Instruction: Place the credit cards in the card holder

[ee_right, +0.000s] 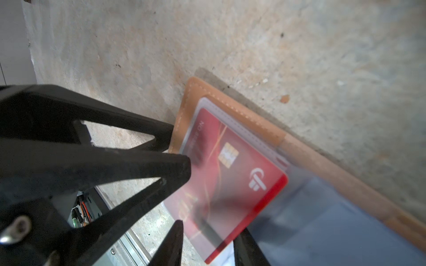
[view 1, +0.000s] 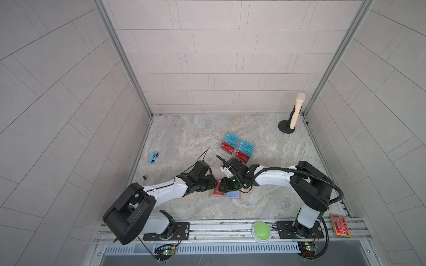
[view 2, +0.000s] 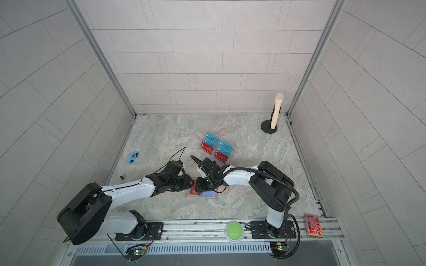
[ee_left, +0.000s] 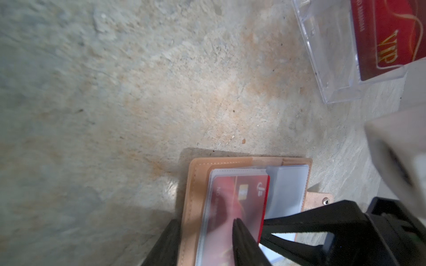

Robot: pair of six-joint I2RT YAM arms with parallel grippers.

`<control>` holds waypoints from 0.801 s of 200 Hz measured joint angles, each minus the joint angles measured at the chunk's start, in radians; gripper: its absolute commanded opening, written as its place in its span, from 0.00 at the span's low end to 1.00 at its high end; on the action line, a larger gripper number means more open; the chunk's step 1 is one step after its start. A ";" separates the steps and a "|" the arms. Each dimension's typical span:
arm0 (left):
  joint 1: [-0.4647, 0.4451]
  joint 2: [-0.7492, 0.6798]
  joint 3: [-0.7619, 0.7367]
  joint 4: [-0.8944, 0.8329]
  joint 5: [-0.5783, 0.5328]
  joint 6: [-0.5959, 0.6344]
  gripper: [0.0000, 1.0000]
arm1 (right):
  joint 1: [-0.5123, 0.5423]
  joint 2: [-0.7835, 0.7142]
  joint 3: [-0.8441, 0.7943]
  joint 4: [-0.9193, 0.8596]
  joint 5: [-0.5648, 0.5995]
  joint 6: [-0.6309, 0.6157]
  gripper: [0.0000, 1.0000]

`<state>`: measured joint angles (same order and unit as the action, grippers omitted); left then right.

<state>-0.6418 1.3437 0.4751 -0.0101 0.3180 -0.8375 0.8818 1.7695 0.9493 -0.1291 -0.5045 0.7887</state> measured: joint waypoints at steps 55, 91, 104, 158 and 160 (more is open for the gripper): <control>-0.013 -0.041 -0.032 0.006 -0.032 -0.029 0.42 | 0.002 0.016 0.026 -0.023 0.003 -0.007 0.40; -0.016 -0.043 -0.023 -0.020 -0.053 -0.026 0.43 | 0.003 0.005 0.025 -0.039 0.018 -0.028 0.46; -0.016 -0.043 -0.014 -0.039 -0.057 -0.023 0.43 | 0.004 -0.019 0.018 -0.064 0.034 -0.037 0.47; -0.010 -0.047 0.059 -0.164 -0.091 0.020 0.44 | -0.021 -0.154 0.000 -0.185 0.090 -0.088 0.46; -0.010 -0.049 0.062 -0.171 -0.094 0.022 0.44 | -0.022 -0.157 0.000 -0.188 0.091 -0.089 0.45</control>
<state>-0.6518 1.2949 0.5373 -0.1810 0.2241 -0.8154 0.8597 1.6127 0.9493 -0.3168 -0.4137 0.6994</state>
